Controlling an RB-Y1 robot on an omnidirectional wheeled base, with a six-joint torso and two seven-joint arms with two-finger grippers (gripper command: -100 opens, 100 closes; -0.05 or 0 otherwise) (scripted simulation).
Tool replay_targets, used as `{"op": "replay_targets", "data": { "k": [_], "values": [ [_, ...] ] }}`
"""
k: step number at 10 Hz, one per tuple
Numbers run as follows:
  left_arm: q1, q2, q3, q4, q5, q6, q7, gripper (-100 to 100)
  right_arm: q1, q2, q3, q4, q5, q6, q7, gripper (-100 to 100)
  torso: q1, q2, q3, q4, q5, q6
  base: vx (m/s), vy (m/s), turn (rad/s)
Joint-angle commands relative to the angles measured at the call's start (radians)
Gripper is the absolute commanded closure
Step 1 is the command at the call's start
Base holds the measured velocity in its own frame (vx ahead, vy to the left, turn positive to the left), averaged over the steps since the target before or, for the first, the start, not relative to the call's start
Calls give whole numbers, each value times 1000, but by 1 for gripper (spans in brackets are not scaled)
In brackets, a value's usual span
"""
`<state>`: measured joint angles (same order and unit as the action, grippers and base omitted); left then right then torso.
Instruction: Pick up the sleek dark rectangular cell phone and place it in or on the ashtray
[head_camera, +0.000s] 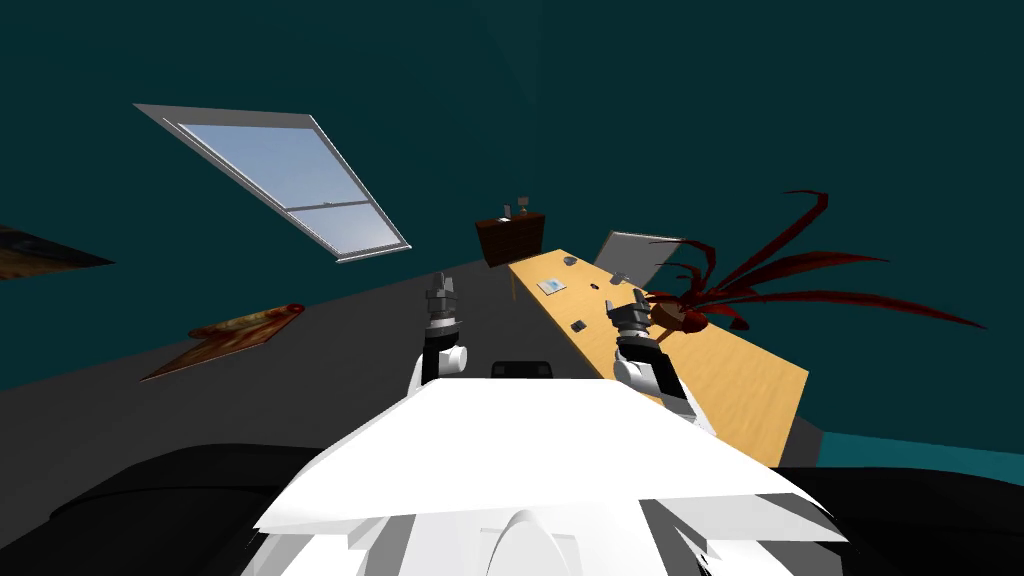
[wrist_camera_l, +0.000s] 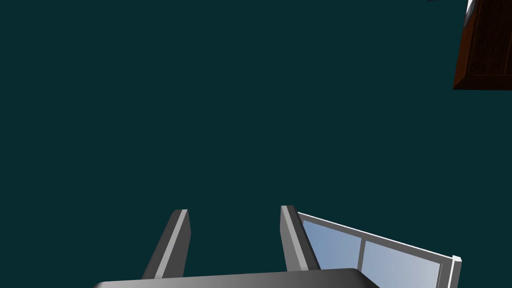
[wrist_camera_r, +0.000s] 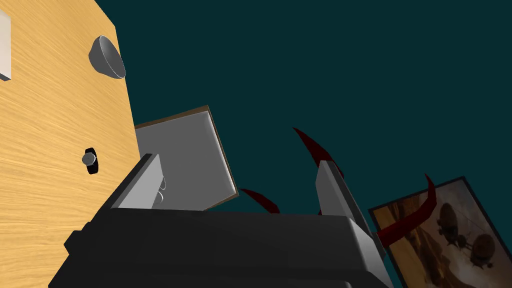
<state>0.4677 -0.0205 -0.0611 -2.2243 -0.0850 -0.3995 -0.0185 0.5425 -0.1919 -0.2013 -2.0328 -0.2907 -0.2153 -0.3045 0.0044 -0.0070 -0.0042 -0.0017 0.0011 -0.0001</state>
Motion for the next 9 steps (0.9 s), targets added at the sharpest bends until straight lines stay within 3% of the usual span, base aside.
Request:
{"op": "replay_targets", "data": {
  "k": [1, 2, 5, 6, 8, 9],
  "values": [
    [0, 0, 0, 0, 0, 0, 0, 0, 10, -5, -22, 31, -35, 34, -50, -100, 0, 0, 0, 0, 0, 0, 128, 73, 7],
    [0, 0, 0, 0, 0, 0, 0, 0, 10, -5, -22, 31, -35, 34, -53, -100, 0, -1, -1, 0, 0, 0, 96, 47, 6],
    [0, 0, 0, 0, 0, 0, 0, 0, 19, -17, -62, 93, -94, 98, -135, -100, -2, 2, 1, 0, 0, 0, 92, 45, 11],
    [0, 0, 0, 0, 0, 0, 0, 0, 19, -17, -62, 93, -94, 98, -139, -100, -2, 1, 1, 0, 0, 0, 81, 46, 2],
    [0, 0, 0, 0, 0, 0, 0, 0, 27, -32, -102, 161, -151, 160, -210, -100, 0, 1, 0, 0, 0, 0, 127, 84, 25],
    [0, 0, 0, 0, 0, 0, 0, 0, 27, -32, -102, 161, -151, 170, -232, -100, 1, -2, -1, 0, 0, 0, 120, 61, -7]
  ]
}}
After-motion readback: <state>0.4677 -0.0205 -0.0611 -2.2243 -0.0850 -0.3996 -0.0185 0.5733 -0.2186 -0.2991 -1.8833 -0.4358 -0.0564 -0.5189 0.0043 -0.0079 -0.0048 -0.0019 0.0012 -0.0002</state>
